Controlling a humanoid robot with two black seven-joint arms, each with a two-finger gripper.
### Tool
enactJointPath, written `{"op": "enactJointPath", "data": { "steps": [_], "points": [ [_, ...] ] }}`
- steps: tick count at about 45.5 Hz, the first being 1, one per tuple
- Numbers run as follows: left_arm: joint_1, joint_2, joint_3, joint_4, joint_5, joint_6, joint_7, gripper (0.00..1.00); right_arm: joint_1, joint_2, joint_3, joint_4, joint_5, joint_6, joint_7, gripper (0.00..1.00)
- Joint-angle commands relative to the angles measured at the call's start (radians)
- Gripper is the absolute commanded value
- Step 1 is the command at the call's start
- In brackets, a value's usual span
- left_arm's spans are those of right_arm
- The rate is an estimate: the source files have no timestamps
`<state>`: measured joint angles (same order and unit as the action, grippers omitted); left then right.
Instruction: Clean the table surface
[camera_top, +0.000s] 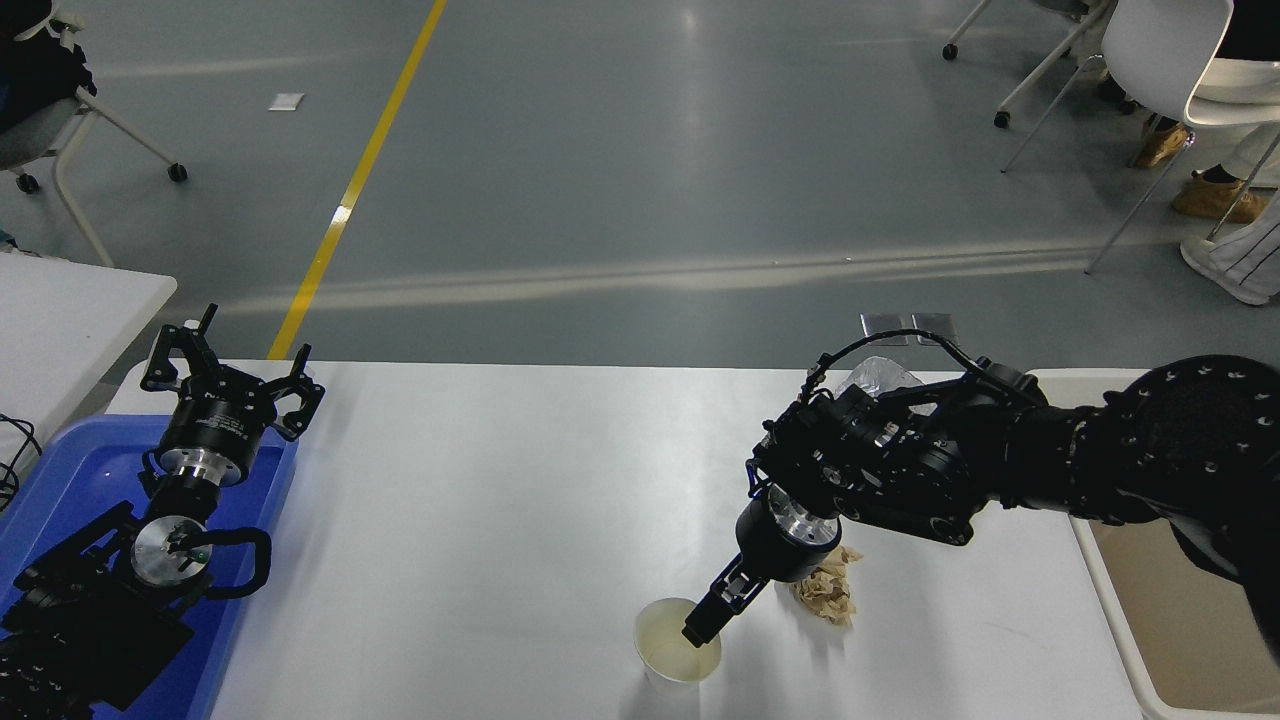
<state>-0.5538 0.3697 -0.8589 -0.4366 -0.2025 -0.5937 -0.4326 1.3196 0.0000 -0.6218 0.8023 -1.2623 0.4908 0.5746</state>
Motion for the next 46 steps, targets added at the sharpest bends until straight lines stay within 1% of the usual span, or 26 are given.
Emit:
{"op": "enactJointPath", "data": {
  "steps": [1,5,8,13,16,19,31,36,40,43,44,46],
  "points": [
    [0.0,0.0,0.0,0.001,0.0,0.0,0.0,1.0,-0.003,0.0,-0.003,-0.011,-0.002,-0.009,0.036,0.73],
    [0.0,0.0,0.0,-0.001,0.0,0.0,0.0,1.0,0.003,0.0,-0.004,-0.011,-0.011,-0.009,0.053,0.66],
    [0.0,0.0,0.0,-0.001,0.0,0.0,0.0,1.0,0.006,0.0,-0.003,-0.012,-0.023,-0.009,0.067,0.58],
    [0.0,0.0,0.0,0.001,0.0,0.0,0.0,1.0,0.007,0.0,-0.003,-0.012,-0.035,-0.009,0.079,0.48],
    [0.0,0.0,0.0,0.001,0.0,0.0,0.0,1.0,0.007,0.0,-0.004,-0.014,-0.035,-0.009,0.082,0.45],
    [0.0,0.0,0.001,-0.001,0.0,0.0,0.0,1.0,0.007,0.0,-0.003,-0.014,-0.035,-0.009,0.082,0.4],
    [0.0,0.0,0.0,0.001,0.0,0.0,0.0,1.0,0.007,0.0,-0.003,-0.022,-0.034,-0.009,0.083,0.4],
    [0.0,0.0,0.0,-0.001,0.0,0.0,0.0,1.0,0.007,0.0,-0.004,-0.022,-0.035,-0.008,0.113,0.38],
    [0.0,0.0,0.0,0.001,0.0,0.0,0.0,1.0,0.009,0.0,-0.009,-0.022,-0.037,-0.006,0.145,0.31],
    [0.0,0.0,0.0,0.001,0.0,0.0,0.0,1.0,0.013,0.0,-0.025,-0.022,-0.037,-0.006,0.169,0.19],
    [0.0,0.0,0.0,0.001,0.0,0.0,0.0,1.0,0.015,0.0,-0.03,-0.022,-0.037,-0.006,0.179,0.17],
    [0.0,0.0,0.001,-0.001,0.0,0.0,0.0,1.0,0.018,0.0,-0.036,-0.022,-0.037,-0.006,0.192,0.17]
  ]
}}
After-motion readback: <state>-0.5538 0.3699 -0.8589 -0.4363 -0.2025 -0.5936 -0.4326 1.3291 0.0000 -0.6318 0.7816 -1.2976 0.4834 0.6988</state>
